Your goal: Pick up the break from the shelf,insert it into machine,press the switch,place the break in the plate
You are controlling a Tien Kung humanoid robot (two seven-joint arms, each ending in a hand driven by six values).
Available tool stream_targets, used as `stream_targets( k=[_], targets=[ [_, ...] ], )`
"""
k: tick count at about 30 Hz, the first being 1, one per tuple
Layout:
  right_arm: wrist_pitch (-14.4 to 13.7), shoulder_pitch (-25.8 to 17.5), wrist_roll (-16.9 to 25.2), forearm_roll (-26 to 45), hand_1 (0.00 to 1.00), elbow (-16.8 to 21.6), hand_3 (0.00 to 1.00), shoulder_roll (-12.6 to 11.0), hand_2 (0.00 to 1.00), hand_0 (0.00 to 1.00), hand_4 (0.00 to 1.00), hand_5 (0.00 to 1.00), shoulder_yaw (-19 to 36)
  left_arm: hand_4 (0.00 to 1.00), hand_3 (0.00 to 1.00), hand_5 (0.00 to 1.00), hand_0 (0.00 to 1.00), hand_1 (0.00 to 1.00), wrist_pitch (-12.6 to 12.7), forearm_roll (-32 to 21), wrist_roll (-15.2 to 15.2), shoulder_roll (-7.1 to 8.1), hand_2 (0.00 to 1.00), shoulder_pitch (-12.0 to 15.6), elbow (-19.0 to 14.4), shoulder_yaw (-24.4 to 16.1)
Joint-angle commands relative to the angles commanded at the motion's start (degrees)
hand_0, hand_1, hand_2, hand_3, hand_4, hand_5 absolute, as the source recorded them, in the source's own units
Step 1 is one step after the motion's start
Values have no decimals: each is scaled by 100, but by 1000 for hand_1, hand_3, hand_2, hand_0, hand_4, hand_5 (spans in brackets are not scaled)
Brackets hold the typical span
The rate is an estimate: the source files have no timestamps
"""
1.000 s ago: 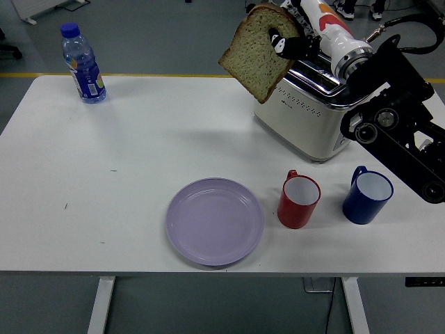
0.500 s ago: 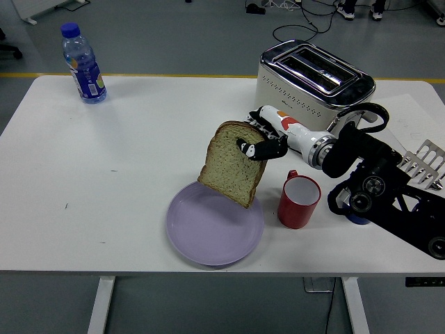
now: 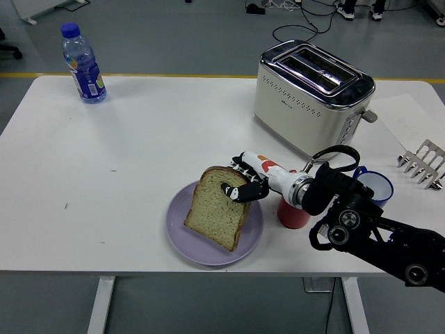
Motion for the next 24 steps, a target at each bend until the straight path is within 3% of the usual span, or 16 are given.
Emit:
stream_targets(
  k=[8,9,13,14,20,21,24],
  targets=[
    [58,-58,59,93,183,-148,461,147,310,84,433,2,-98,283,493,871,632,514,-1,30,12,-3,484,37,0,3],
    [74,-61,96,54,288,-188,508,169,383,203,390,15,-102,282,494,872,632,515,0,35,13,-4,485,43,0,1],
    [102,-72,250,-198,288,-346,508,244,383,203,390,15,-107,282,494,872,632,515,-5,57,21,-7,485,57,0,2],
    [104,-75,274,-240,469,-367,585,253,501,419,469,178,-109,280,495,872,633,514,-5,59,22,-7,486,60,0,2],
    [195,-66,517,-571,469,-549,585,308,501,419,469,178,-87,280,495,872,633,514,-8,61,22,-8,486,66,0,6],
    [226,-63,549,-645,602,-573,699,314,620,561,566,275,-74,279,496,872,633,515,-9,60,22,-8,486,65,0,8],
    [325,-54,643,-843,602,-607,699,317,620,561,566,275,-38,279,496,872,633,515,-8,28,14,-5,486,61,0,26]
  ],
)
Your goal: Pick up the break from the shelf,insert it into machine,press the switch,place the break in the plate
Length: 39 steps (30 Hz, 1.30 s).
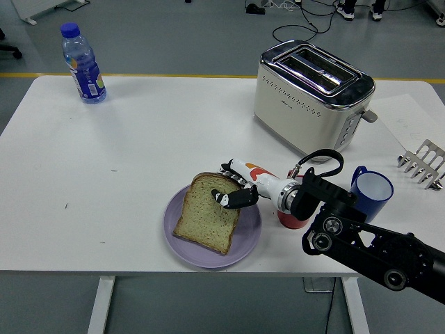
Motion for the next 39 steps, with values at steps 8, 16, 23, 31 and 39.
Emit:
stream_targets(
  k=[8,16,23,31,39],
  targets=[
    [498,28,72,-787,768,-34,868,2,814,771,653,406,116,279,496,870,633,514,3,-53,-12,4,486,-23,0,20],
    [638,53,163,-1666,804,-29,899,9,887,828,672,449,207,279,496,871,633,514,3,-78,-17,7,484,-43,0,35],
    [132,53,349,-2097,809,25,903,-11,892,836,684,474,329,280,495,870,632,514,5,-83,-15,5,485,-55,0,30],
    [-761,-223,1313,-1100,803,464,888,-158,880,837,671,461,664,277,496,865,632,513,4,-72,-11,0,484,-56,0,23],
    [-753,-629,2966,799,696,1398,663,-465,710,716,474,217,1698,280,497,867,631,514,-3,-25,-6,-5,485,-59,0,-9]
  ],
)
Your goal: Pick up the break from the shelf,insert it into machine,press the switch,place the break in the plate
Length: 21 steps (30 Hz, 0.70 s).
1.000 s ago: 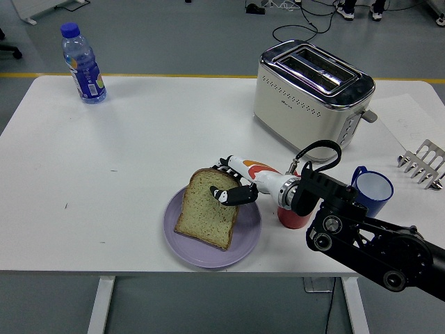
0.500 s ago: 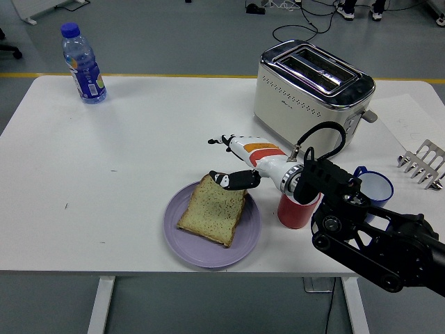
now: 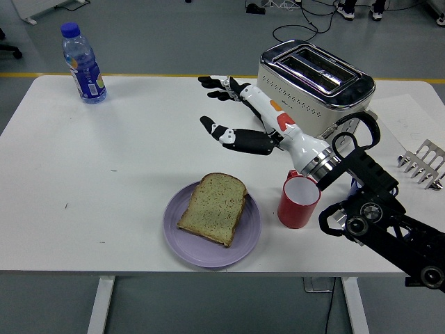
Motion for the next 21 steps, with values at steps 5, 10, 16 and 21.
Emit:
stream_targets(
  k=[5,10,16,21],
  targets=[
    [189,-442,352,1204,696,492,663,-246,710,716,474,217,995,280,497,867,631,514,-4,49,6,-5,485,7,0,-37],
    [217,-961,547,2396,683,566,634,-424,691,697,474,230,2083,281,497,867,631,513,-11,96,11,-15,487,31,0,-81],
    [125,-1812,589,3842,682,370,629,-610,695,703,473,235,3333,280,498,866,630,515,-34,164,29,-36,490,79,0,-116],
    [116,-2446,543,4365,683,196,629,-631,698,706,471,237,4079,282,500,870,631,516,-50,218,37,-43,493,104,0,-140]
  ],
)
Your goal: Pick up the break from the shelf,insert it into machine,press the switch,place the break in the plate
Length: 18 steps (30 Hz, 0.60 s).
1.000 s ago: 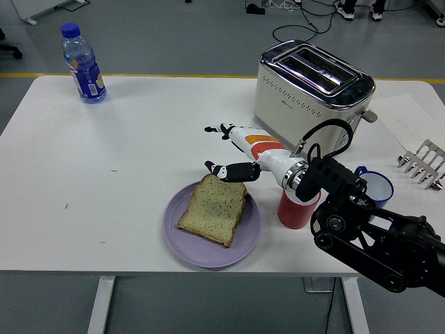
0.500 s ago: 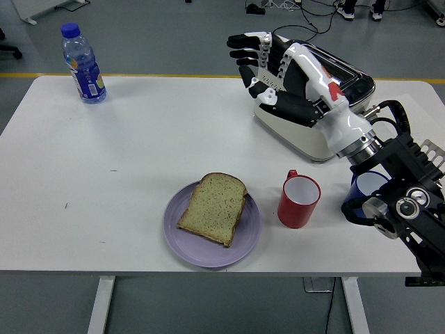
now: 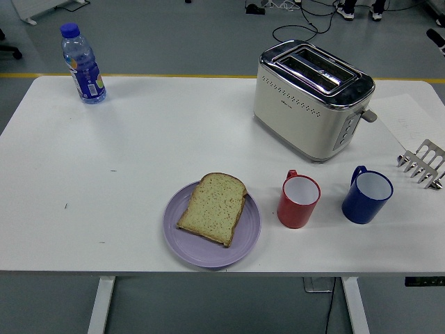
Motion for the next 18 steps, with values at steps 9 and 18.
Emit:
stream_targets(
  k=[9,18],
  targets=[
    [33,-959,-102,74,685,-477,633,408,703,712,467,240,777,283,500,872,630,519,-47,169,22,-24,498,72,0,-68],
    [-55,-1290,-137,-124,686,-852,634,899,704,712,464,243,903,282,501,871,632,519,-104,308,46,-30,501,132,0,-61]
  ],
)
